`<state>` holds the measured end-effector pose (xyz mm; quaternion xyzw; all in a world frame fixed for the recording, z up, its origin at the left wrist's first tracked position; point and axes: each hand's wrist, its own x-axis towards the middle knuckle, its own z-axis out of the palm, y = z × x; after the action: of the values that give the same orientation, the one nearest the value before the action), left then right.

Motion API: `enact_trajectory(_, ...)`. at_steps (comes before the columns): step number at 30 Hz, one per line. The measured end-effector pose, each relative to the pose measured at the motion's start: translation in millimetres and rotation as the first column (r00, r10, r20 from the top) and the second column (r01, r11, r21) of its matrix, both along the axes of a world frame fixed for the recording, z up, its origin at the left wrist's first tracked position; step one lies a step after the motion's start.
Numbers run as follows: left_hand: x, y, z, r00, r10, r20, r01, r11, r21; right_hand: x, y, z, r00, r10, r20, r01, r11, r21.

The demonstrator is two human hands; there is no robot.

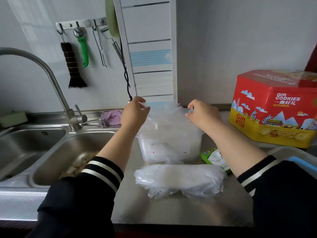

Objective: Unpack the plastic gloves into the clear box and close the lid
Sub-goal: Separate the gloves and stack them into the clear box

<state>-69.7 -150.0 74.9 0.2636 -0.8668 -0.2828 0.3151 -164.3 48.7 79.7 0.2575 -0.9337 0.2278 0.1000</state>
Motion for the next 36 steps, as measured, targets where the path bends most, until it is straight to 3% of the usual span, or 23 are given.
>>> enact_trajectory(3,5.7,13.7,-4.1,0.999,0.004,-0.052,-0.020,0.951,-0.308,-1.3,-1.3,-7.2,0.999,-0.006,-0.040,0.010,0.994,0.105)
enact_trajectory(5,9.7,25.0,-8.0,0.976,-0.218,-0.030,0.193,0.914,-0.357,0.7,0.3,-9.3,0.998,0.002,-0.067,0.007,0.990,0.144)
enact_trajectory(7,9.6,34.8,-15.3,0.897,-0.394,0.203,0.438,0.854,-0.280,1.5,1.7,-11.2,0.997,-0.003,-0.076,0.015,0.987,0.160)
enact_trajectory(8,9.2,38.1,-19.2,0.847,-0.403,0.348,0.492,0.842,-0.221,1.8,1.4,-12.3,0.996,-0.012,-0.084,0.026,0.985,0.171)
enact_trajectory(10,8.9,41.7,-23.3,0.761,-0.339,0.554,0.489,0.860,-0.145,-1.6,-0.2,-14.6,0.988,-0.024,-0.150,0.055,0.978,0.203)
enact_trajectory(12,9.6,44.2,-23.5,0.733,-0.286,0.617,0.466,0.872,-0.149,-5.2,1.7,-15.3,0.979,-0.040,-0.199,0.077,0.981,0.177)
enact_trajectory(16,17.2,51.6,-17.4,0.842,-0.338,0.421,0.442,0.880,-0.176,-1.2,18.6,-20.0,0.955,0.008,-0.297,-0.040,0.994,-0.102)
enact_trajectory(19,26.4,54.0,-23.0,0.945,-0.299,0.134,0.327,0.850,-0.413,15.8,36.8,-31.2,0.878,0.130,-0.461,-0.286,0.914,-0.288)
enact_trajectory(21,33.5,55.6,-29.5,0.952,-0.286,-0.110,0.180,0.812,-0.555,32.3,50.5,-38.3,0.835,0.223,-0.503,-0.416,0.854,-0.311)
enact_trajectory(23,39.8,61.2,-34.8,0.914,-0.293,-0.280,0.071,0.795,-0.602,48.9,61.1,-43.7,0.848,0.356,-0.393,-0.485,0.822,-0.300)
enact_trajectory(26,49.6,82.3,-50.0,0.884,-0.375,-0.279,0.128,0.767,-0.628,68.4,73.0,-54.4,0.865,0.496,0.070,-0.478,0.859,-0.185)
enact_trajectory(28,54.3,92.7,-59.1,0.881,-0.415,-0.230,0.213,0.779,-0.589,74.5,76.2,-63.5,0.848,0.471,0.241,-0.484,0.875,-0.007)
enact_trajectory(30,59.3,99.4,-64.2,0.889,-0.407,-0.210,0.264,0.831,-0.490,79.5,78.5,-73.6,0.845,0.461,0.272,-0.503,0.858,0.108)
enact_trajectory(32,65.9,102.3,-66.9,0.902,-0.377,-0.209,0.269,0.872,-0.410,81.0,79.0,-83.5,0.847,0.458,0.271,-0.501,0.858,0.115)
enact_trajectory(36,79.0,108.0,-82.6,0.886,-0.430,-0.171,0.322,0.838,-0.441,80.4,77.7,-95.7,0.874,0.439,0.209,-0.459,0.886,0.062)
